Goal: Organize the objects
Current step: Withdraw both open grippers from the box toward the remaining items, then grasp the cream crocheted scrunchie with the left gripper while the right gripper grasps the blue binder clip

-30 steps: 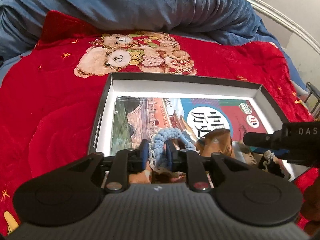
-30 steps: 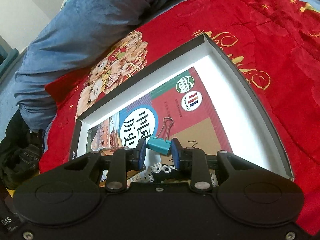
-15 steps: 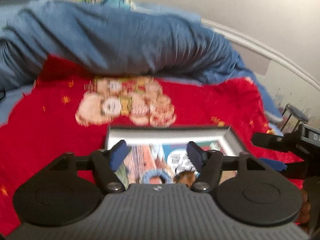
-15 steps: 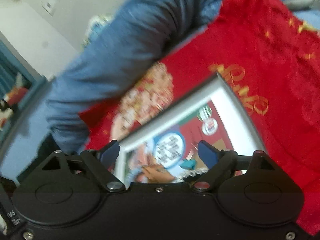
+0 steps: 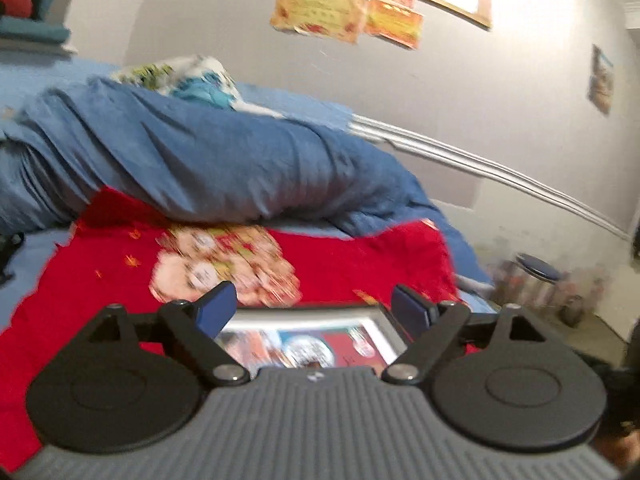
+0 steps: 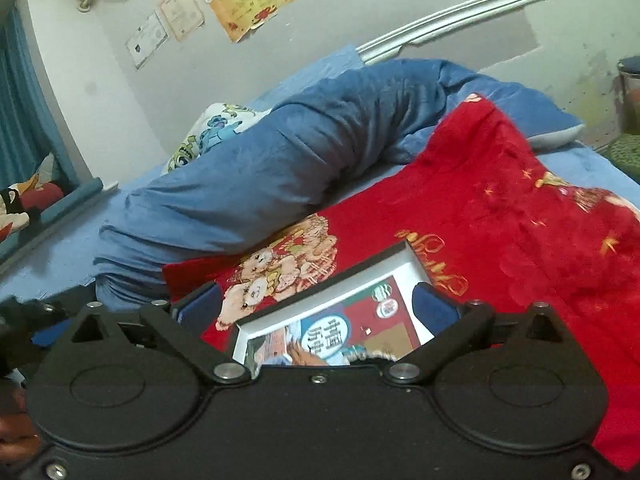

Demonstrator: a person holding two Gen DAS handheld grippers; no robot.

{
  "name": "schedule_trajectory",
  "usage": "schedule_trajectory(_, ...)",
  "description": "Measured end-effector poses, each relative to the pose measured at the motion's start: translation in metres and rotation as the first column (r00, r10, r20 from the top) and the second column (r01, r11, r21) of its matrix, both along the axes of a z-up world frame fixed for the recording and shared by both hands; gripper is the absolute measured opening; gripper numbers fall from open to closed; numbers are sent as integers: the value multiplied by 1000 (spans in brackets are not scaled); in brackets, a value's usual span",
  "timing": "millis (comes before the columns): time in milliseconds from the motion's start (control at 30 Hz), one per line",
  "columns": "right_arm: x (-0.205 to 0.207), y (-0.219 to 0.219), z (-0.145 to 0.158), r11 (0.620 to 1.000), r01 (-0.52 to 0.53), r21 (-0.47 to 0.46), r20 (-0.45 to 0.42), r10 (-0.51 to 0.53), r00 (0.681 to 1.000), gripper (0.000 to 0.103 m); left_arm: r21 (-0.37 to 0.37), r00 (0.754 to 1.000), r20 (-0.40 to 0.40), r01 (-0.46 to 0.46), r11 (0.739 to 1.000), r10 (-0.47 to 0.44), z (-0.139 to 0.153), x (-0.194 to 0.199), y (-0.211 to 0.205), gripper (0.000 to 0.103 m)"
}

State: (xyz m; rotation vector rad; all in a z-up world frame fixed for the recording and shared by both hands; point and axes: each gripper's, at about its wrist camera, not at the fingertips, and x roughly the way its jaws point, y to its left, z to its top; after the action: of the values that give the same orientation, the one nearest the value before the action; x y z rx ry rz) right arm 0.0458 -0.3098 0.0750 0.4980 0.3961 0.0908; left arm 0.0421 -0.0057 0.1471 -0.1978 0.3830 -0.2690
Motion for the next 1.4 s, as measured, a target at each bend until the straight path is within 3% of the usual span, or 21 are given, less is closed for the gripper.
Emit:
schedule_trajectory(233, -44, 21, -52, 998, 32, -53, -222, -43, 974, 96, 6, 988, -135, -69, 998, 70, -55, -36, 10, 94)
schedule_trajectory(333, -38, 29, -66, 995, 14, -96, -287, -41, 957, 93, 70, 975, -201, -84, 994, 96, -76, -32, 3, 94)
schedule_trajectory(400, -28, 33, -77, 994, 9, -110, -334, -45, 941, 86, 62, 960, -272, -51, 997, 66, -89, -22, -4, 94)
schedule_trajectory(533, -19, 41, -95, 992, -24, -120, -418, -28, 908, 82, 15, 919, -392, -45, 999, 48, -122, -7, -12, 94)
schedule_trajectory(633, -13, 42, -102, 992, -37, -123, -449, -23, 893, 82, 109, 900, -430, -30, 994, 75, -143, -9, -28, 92)
schedule_trajectory(767, -6, 42, -110, 994, -48, -102, -476, -6, 879, 80, 278, 903, -418, 23, 960, 100, -158, -11, -53, 92)
schedule_trajectory(867, 0, 41, -114, 994, -43, -100, -480, -11, 877, 78, 331, 905, -409, 27, 943, 118, -164, -5, -64, 92)
schedule_trajectory(1000, 3, 46, -116, 991, -50, -127, -477, -17, 879, 71, 332, 889, -438, 24, 943, 132, -170, 2, -65, 76)
schedule_trajectory(1067, 3, 51, -116, 987, -67, -146, -479, -11, 878, 62, 344, 867, -472, 15, 939, 159, -177, 5, -63, 60)
schedule_trajectory(1200, 6, 52, -119, 990, -83, -118, -490, 14, 871, 52, 332, 861, -478, -3, 943, 171, -176, 3, -60, 40)
schedule_trajectory(1400, 9, 46, -122, 994, -55, -97, -496, 0, 868, 39, 359, 858, -477, -6, 933, 189, -176, 4, -67, 35)
